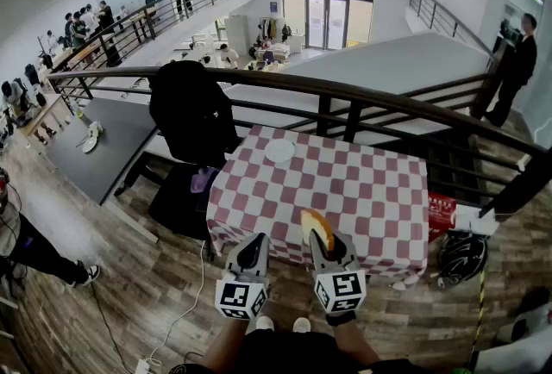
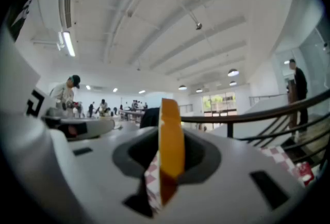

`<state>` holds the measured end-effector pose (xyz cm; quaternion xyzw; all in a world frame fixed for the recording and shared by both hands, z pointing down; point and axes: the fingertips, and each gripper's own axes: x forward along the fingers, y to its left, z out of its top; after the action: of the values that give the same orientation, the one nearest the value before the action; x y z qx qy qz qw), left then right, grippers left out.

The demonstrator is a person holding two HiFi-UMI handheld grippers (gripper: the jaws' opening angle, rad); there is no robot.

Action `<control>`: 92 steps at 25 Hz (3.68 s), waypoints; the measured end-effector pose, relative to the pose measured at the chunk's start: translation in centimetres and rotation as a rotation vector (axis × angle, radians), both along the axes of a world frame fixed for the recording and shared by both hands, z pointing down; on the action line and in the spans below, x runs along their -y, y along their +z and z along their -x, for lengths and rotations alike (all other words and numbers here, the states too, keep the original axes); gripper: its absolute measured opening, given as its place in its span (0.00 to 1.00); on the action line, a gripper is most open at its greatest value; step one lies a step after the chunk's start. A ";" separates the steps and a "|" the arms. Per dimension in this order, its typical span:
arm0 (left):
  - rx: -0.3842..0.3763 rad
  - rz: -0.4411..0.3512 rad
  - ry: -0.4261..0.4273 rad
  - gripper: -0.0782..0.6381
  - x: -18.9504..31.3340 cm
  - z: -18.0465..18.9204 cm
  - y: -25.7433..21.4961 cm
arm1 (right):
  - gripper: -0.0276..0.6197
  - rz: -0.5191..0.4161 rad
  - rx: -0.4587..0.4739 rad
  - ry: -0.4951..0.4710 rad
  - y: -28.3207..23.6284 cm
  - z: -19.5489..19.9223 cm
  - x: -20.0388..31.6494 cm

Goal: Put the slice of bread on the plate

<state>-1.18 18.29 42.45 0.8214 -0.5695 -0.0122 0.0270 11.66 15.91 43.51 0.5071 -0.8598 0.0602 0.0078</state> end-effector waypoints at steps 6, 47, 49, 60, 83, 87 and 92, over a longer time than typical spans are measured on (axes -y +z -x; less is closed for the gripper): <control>0.005 0.014 -0.073 0.14 -0.4 -0.2 1.6 | 0.22 0.013 -0.038 0.004 1.6 -2.3 0.4; -0.076 0.338 0.019 0.14 31.5 10.5 16.3 | 0.22 0.442 -0.032 -0.005 15.9 10.1 28.6; -0.063 0.371 0.019 0.14 33.0 10.2 17.8 | 0.22 0.476 -0.017 -0.020 17.6 10.4 30.4; -0.035 0.507 -0.008 0.14 39.4 9.9 24.7 | 0.22 0.641 0.084 -0.062 26.4 12.6 41.2; -0.056 0.606 -0.010 0.14 40.4 11.6 28.8 | 0.32 0.739 -0.161 -0.041 34.9 17.3 52.4; -0.038 0.619 -0.011 0.14 40.1 10.0 28.5 | 0.59 0.726 -0.376 0.006 36.5 13.9 53.0; -0.022 0.610 -0.045 0.14 39.7 10.9 28.3 | 0.62 0.676 -0.474 0.040 35.9 12.2 52.2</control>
<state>-12.04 -21.43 70.79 0.7625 -0.5646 0.1500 0.2782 -0.55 -36.34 79.44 0.4926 -0.7559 0.2210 0.3703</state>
